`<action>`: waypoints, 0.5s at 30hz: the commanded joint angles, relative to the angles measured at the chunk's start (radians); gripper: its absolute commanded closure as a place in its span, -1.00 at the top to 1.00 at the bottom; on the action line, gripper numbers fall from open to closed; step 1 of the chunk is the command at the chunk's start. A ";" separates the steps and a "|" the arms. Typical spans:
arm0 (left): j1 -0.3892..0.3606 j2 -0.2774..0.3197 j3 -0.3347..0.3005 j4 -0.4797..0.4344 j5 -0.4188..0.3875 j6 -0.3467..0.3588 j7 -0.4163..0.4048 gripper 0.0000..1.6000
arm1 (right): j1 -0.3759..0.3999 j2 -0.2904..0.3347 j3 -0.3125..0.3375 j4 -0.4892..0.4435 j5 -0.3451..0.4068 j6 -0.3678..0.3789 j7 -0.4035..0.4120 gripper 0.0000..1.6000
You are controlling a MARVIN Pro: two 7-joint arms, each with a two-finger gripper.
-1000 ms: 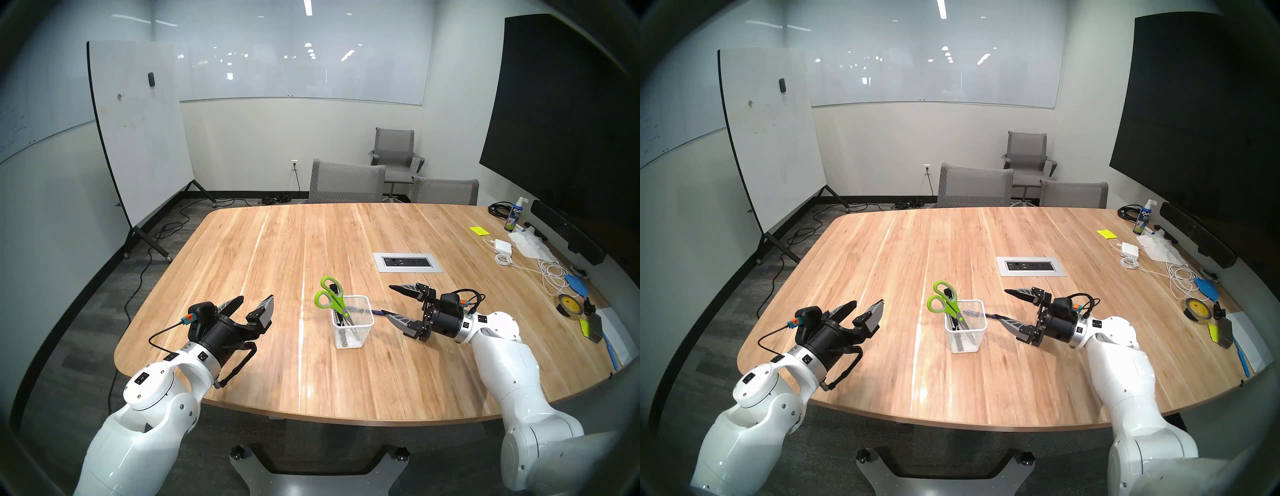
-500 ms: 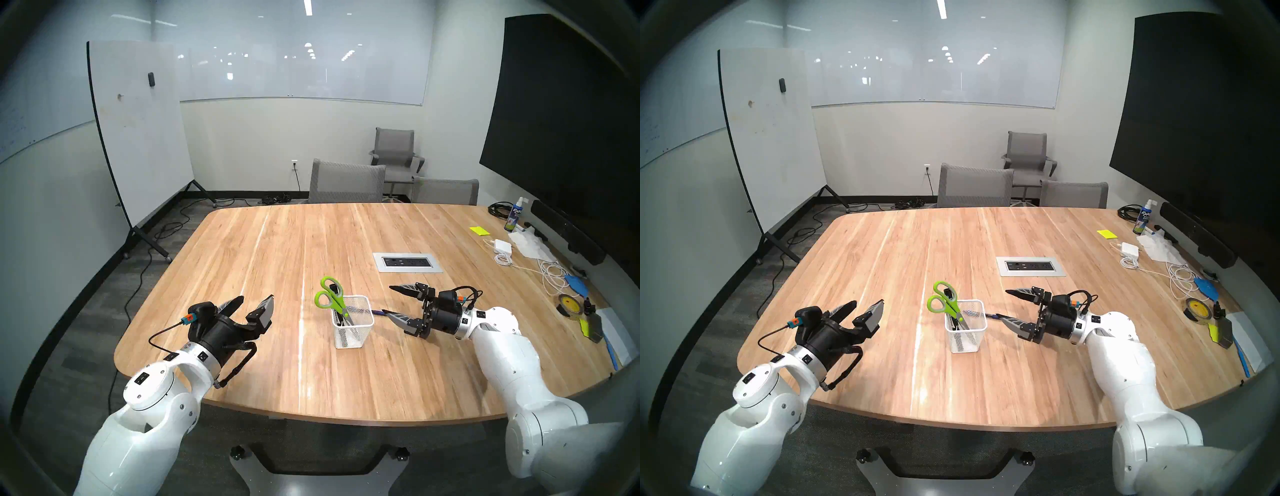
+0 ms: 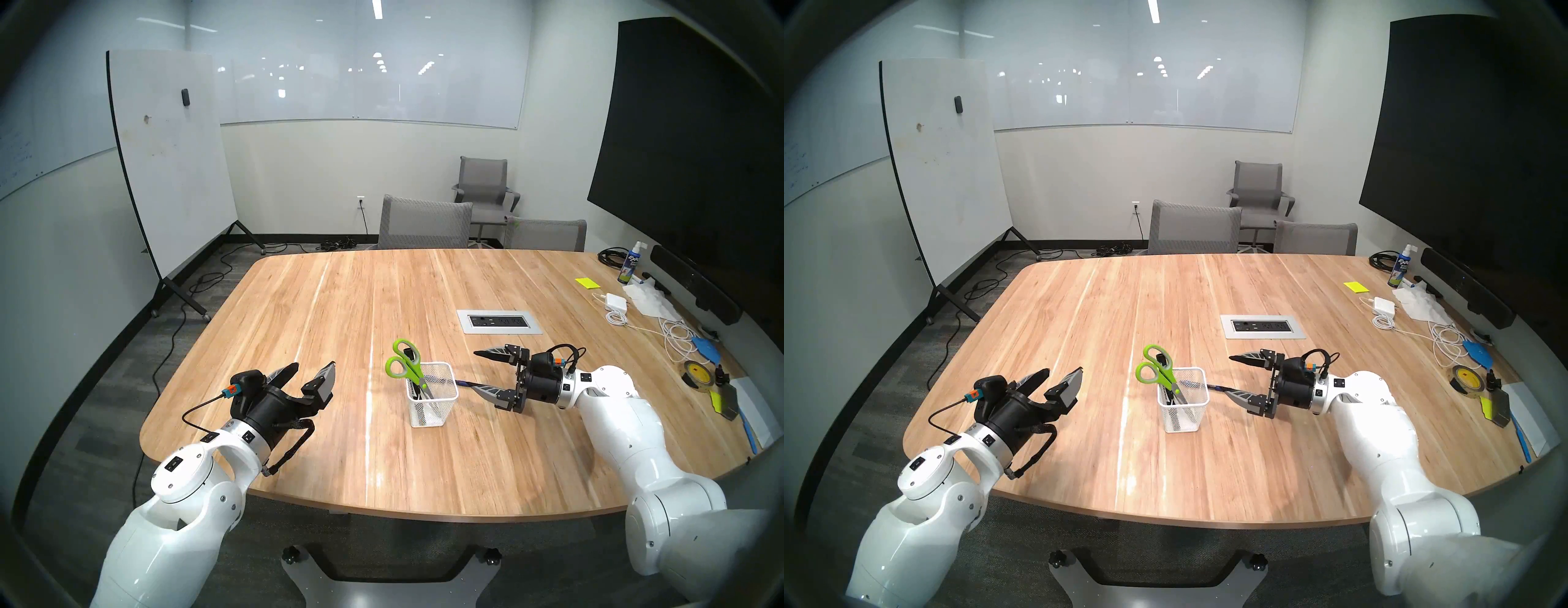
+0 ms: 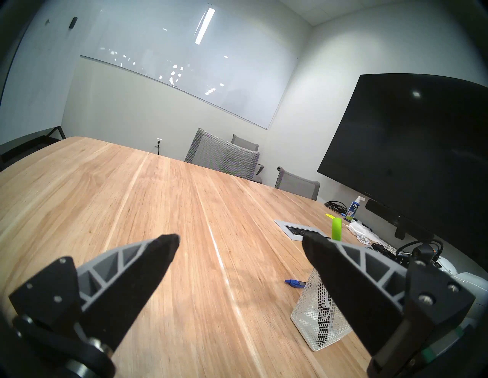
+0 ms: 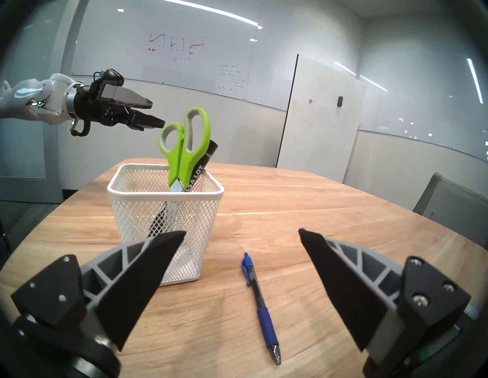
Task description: Place the pen, the marker, and the scissors into the pen holder
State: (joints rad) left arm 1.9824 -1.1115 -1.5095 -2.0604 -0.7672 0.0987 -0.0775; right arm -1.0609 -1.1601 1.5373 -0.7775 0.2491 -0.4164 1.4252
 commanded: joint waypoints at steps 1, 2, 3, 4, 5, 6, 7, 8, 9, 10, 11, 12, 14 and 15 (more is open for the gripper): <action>-0.001 0.001 -0.001 -0.023 0.002 -0.001 0.001 1.00 | 0.046 0.018 -0.029 0.020 0.023 0.018 0.058 1.00; -0.001 0.001 -0.001 -0.023 0.002 -0.001 0.001 1.00 | 0.048 0.018 -0.031 0.024 0.024 0.017 0.058 1.00; -0.001 0.001 -0.001 -0.023 0.002 -0.001 0.001 1.00 | 0.051 0.019 -0.034 0.028 0.023 0.015 0.058 1.00; -0.001 0.001 -0.001 -0.023 0.002 -0.001 0.001 1.00 | 0.054 0.020 -0.036 0.031 0.019 0.015 0.058 1.00; -0.001 0.001 -0.001 -0.023 0.002 -0.001 0.001 1.00 | 0.058 0.020 -0.038 0.039 0.017 0.011 0.058 1.00; -0.001 0.001 -0.001 -0.023 0.002 -0.001 0.001 1.00 | 0.062 0.021 -0.041 0.043 0.014 0.009 0.058 1.00; -0.001 0.001 -0.001 -0.023 0.002 -0.001 0.001 1.00 | 0.065 0.024 -0.048 0.046 0.004 0.003 0.058 1.00; -0.001 0.001 -0.001 -0.023 0.002 -0.001 0.001 1.00 | 0.068 0.023 -0.050 0.052 0.007 0.001 0.058 1.00; -0.001 0.001 -0.001 -0.023 0.002 -0.001 0.001 1.00 | 0.072 0.024 -0.053 0.057 0.006 0.002 0.058 1.00; -0.001 0.001 -0.001 -0.023 0.002 -0.001 0.001 1.00 | 0.075 0.026 -0.059 0.059 -0.003 -0.005 0.058 1.00; -0.001 0.001 -0.001 -0.023 0.002 -0.001 0.001 1.00 | 0.080 0.027 -0.064 0.067 -0.009 -0.012 0.058 1.00; -0.001 0.001 -0.001 -0.023 0.002 -0.001 0.001 1.00 | 0.086 0.027 -0.067 0.076 -0.008 -0.014 0.058 1.00; -0.001 0.001 -0.001 -0.023 0.002 -0.001 0.001 1.00 | 0.093 0.029 -0.079 0.082 -0.018 -0.024 0.051 1.00; -0.001 0.001 -0.001 -0.023 0.002 -0.001 0.001 1.00 | 0.096 0.029 -0.081 0.088 -0.017 -0.025 0.051 1.00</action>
State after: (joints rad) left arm 1.9824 -1.1116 -1.5096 -2.0604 -0.7672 0.0988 -0.0775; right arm -1.0169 -1.1397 1.4716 -0.6969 0.2418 -0.4166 1.4288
